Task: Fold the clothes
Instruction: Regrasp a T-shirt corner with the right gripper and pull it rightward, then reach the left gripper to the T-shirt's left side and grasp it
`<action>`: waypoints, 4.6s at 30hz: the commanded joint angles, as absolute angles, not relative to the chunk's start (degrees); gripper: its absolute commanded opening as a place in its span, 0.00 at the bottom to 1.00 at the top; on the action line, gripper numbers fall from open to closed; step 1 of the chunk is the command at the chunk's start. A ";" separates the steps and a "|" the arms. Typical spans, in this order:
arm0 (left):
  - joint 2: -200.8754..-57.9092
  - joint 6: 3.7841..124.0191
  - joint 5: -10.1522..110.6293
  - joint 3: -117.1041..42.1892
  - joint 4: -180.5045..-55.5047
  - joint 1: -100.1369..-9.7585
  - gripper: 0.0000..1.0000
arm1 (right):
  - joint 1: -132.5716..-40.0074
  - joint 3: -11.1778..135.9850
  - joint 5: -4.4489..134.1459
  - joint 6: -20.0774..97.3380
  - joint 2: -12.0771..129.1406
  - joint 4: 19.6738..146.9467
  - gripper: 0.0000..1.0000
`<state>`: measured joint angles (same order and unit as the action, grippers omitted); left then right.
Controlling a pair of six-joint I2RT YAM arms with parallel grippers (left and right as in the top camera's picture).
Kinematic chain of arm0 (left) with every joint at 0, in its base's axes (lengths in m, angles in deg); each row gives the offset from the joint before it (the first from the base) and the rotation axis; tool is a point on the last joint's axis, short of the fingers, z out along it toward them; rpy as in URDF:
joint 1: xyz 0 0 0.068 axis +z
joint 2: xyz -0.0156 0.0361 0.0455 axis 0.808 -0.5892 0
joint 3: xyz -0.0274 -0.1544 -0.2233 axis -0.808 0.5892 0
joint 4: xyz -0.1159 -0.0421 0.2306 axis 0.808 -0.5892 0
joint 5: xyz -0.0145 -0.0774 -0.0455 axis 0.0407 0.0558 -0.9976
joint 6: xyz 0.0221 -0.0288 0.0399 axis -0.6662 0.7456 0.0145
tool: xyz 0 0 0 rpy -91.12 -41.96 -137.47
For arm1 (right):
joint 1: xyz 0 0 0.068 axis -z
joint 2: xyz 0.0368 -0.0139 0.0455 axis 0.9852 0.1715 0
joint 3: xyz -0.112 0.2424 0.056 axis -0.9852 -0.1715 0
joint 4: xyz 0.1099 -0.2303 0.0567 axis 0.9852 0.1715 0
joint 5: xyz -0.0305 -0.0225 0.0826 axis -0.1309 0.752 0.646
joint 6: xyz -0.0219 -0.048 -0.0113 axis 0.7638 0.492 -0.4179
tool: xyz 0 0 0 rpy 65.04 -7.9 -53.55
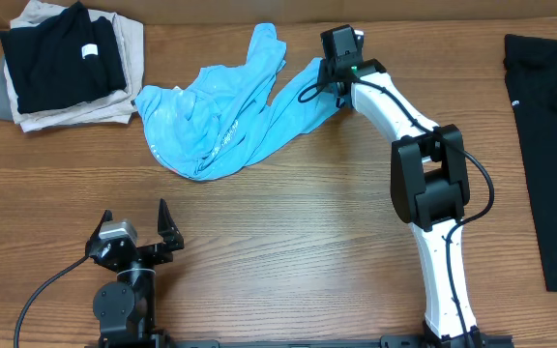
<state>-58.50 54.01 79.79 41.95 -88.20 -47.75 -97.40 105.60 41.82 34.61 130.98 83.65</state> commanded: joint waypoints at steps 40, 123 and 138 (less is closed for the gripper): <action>-58.00 52.50 79.31 42.12 -88.07 -47.26 1.00 | -95.85 110.54 31.75 21.49 117.97 107.52 0.04; -149.80 53.22 64.12 -39.60 -118.23 -76.27 1.00 | -73.73 102.68 48.99 16.38 93.84 133.48 0.04; -172.29 64.76 71.24 -40.26 -102.21 -80.88 1.00 | -73.73 102.68 48.99 19.81 93.84 134.79 0.04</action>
<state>-171.24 61.53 61.95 -39.38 -101.64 -80.18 -73.47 102.52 49.08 18.50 94.65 135.03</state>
